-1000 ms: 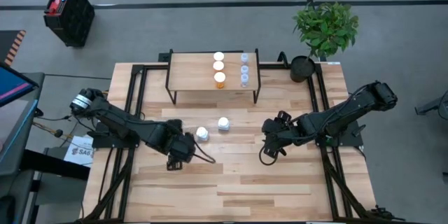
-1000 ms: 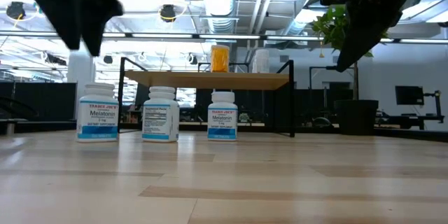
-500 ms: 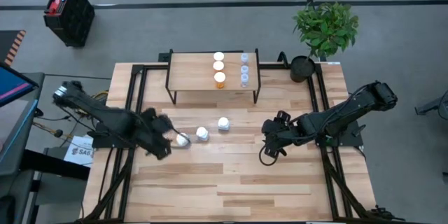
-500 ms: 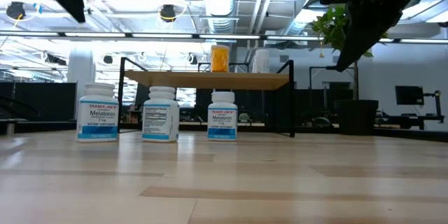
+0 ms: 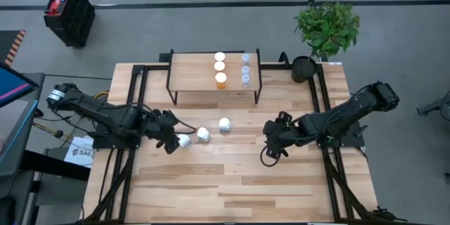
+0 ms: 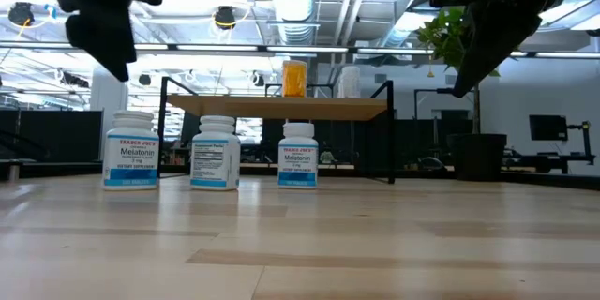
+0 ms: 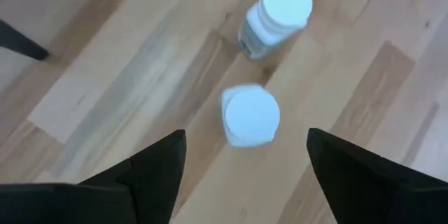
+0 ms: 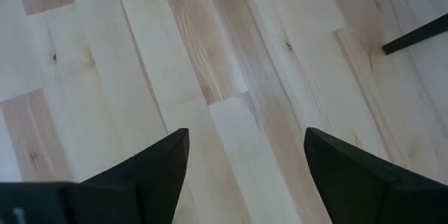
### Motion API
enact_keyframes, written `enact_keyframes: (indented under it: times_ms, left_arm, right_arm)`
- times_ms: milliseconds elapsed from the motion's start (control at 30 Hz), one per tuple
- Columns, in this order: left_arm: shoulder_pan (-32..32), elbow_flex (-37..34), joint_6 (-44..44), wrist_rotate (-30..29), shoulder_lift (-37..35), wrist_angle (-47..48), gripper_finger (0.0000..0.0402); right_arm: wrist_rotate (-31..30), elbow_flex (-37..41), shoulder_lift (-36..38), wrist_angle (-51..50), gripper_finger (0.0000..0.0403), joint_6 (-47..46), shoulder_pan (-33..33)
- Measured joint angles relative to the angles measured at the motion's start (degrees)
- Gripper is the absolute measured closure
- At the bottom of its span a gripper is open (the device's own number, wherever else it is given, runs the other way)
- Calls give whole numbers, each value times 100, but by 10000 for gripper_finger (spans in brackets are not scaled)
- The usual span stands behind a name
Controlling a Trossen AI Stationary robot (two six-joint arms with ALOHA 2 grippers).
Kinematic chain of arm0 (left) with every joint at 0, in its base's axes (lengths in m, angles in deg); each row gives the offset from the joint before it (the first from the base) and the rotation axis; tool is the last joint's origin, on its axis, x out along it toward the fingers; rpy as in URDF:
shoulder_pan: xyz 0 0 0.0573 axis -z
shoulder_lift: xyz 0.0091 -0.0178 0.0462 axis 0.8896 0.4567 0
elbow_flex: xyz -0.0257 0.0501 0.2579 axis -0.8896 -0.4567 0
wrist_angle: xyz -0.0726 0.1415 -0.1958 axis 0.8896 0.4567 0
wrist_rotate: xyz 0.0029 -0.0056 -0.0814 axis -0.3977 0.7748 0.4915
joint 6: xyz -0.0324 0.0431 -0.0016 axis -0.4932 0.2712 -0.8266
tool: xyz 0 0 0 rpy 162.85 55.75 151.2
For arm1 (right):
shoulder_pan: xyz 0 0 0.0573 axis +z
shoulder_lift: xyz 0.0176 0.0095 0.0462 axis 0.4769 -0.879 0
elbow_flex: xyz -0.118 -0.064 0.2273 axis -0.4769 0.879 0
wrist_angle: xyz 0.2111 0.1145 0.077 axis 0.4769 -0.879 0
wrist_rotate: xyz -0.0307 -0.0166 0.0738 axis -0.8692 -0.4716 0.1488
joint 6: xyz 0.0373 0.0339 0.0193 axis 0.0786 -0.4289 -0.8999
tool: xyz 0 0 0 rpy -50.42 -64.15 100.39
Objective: Pick and place medicine bottles onto shelf by color
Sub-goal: Put the bottom white pill bottle on the shelf
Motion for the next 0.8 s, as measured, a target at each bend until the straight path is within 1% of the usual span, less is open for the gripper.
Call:
enact_keyframes:
  times_ms: [167, 333, 467, 733, 800]
  left_arm:
    - [-89, 11, 42, -40, 115, -229, 102]
    - [-49, 9, -17, -17, 833, -284, 100]
    - [-43, 91, 161, 51, 1377, -384, 99]
    - [-54, 214, 255, 391, 1986, -383, 99]
    - [-54, 214, 261, 374, 2079, -399, 100]
  right_arm:
    - [19, 2, 0, -42, 97, 0, 0]
    - [19, 2, 0, -55, 97, 11, 0]
    - [19, 2, -1, -107, 97, 20, 0]
    - [23, 2, -1, -167, 97, 7, 0]
    - [23, 2, 0, -177, 97, 7, 0]
